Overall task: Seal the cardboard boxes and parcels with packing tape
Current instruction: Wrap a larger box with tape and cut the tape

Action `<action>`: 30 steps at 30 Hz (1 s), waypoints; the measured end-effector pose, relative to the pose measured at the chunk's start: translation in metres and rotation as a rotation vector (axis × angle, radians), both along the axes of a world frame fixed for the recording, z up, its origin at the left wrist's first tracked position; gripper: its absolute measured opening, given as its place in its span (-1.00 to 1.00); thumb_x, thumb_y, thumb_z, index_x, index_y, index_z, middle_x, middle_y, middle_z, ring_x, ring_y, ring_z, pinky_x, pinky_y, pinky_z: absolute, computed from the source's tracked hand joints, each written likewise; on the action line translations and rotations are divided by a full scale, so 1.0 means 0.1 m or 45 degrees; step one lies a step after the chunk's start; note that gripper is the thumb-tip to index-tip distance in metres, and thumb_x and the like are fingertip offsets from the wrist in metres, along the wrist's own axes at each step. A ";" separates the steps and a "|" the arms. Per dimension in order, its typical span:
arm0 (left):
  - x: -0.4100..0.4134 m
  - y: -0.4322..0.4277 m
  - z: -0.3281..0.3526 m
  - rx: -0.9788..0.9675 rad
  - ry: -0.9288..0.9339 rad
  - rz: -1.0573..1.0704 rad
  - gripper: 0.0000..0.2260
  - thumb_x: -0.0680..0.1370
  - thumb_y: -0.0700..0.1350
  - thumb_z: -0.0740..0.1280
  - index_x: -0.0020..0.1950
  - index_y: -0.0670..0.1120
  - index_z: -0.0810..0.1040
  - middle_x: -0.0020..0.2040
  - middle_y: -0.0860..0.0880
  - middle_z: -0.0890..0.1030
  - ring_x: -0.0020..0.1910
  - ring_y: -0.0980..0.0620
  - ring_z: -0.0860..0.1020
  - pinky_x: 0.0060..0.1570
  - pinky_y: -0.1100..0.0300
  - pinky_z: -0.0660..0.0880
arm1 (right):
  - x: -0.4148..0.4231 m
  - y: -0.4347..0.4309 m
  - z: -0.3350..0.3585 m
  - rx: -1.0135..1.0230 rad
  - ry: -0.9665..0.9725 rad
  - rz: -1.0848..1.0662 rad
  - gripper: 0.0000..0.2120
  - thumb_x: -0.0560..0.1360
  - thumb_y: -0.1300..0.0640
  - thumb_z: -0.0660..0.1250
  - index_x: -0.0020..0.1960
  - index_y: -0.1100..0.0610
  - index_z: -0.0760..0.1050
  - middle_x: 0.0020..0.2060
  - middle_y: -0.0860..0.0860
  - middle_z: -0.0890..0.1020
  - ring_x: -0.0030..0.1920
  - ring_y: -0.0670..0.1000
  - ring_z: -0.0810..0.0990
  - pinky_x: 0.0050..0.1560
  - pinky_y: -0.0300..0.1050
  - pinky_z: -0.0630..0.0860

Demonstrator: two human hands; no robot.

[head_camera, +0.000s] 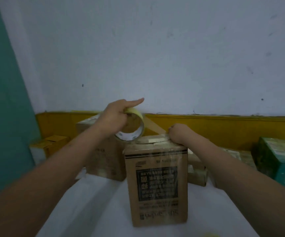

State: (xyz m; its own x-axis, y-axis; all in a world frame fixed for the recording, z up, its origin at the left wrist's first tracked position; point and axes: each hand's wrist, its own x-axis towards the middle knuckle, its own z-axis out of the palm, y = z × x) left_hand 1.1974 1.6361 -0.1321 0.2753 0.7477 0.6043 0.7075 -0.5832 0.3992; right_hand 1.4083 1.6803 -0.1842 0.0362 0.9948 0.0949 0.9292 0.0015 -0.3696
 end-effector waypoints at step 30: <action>-0.47 -0.22 -0.65 -0.207 1.103 0.306 -0.38 0.65 -0.15 0.14 0.62 0.11 -0.08 -0.08 -0.03 0.33 -0.18 -0.05 0.42 -0.23 0.10 0.34 | -0.72 -0.40 0.09 -0.247 -0.444 0.428 0.01 0.35 -0.60 -0.32 0.61 -0.02 -0.12 0.60 0.02 -0.09 0.59 0.10 -0.14 0.50 0.31 -0.24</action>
State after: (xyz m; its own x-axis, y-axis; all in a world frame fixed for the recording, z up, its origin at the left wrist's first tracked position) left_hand 1.1500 1.6144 -0.1971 0.4096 0.9013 0.1409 0.8931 -0.3647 -0.2635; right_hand 1.3367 1.6401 -0.1748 -0.2889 0.9466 -0.1431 0.9572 0.2829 -0.0609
